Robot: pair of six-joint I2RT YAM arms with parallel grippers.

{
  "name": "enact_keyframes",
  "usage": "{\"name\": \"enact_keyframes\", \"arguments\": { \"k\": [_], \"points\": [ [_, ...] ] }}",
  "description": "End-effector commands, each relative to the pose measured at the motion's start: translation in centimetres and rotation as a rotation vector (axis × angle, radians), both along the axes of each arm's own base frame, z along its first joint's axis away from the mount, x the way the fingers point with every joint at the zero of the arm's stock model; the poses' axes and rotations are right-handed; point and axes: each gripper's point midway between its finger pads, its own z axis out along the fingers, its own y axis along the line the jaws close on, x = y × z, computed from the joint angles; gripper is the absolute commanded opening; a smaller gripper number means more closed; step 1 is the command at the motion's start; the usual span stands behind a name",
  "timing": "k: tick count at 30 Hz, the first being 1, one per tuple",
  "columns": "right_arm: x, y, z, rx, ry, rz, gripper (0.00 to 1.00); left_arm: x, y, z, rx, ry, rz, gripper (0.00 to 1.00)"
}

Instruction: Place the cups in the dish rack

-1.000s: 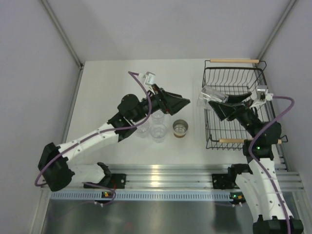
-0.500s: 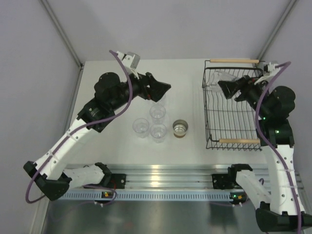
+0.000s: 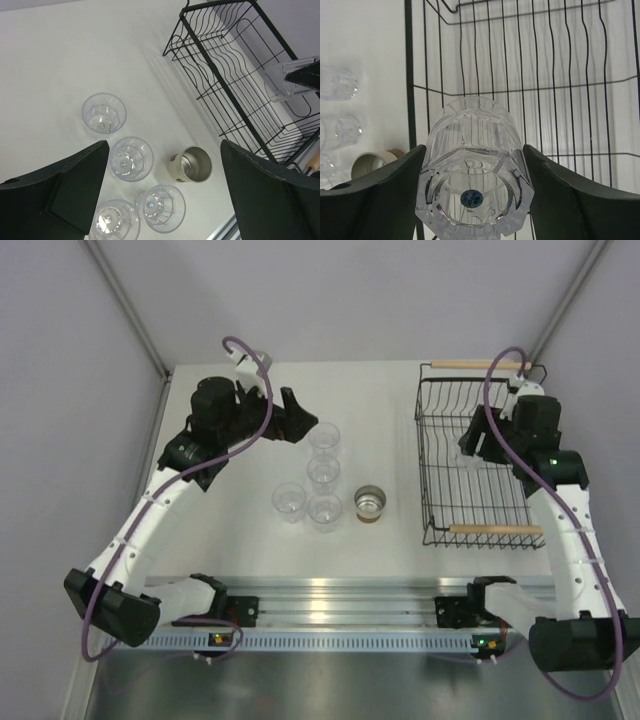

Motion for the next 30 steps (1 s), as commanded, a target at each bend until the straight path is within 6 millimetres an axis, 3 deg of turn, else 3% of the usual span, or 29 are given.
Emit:
{"name": "enact_keyframes", "arguments": {
  "k": [1,7,16,30],
  "points": [
    [-1.1,-1.1,-2.1,-0.112,0.085,-0.056,0.0,-0.2,0.6,0.5,-0.003,-0.072,0.003,0.99],
    [-2.2,-0.4,-6.7,-0.208,0.237,-0.056,0.0,0.0,1.7,-0.7,0.008,-0.085,0.043,0.99],
    [-3.7,0.9,-11.3,-0.264,0.362,-0.007,0.0,0.7,3.0,-2.6,0.029,-0.082,0.081,0.99],
    [-4.8,3.4,-14.3,-0.204,0.512,0.113,0.0,1.1,4.4,-2.9,0.004,-0.072,0.118,0.99]
  ]
}}
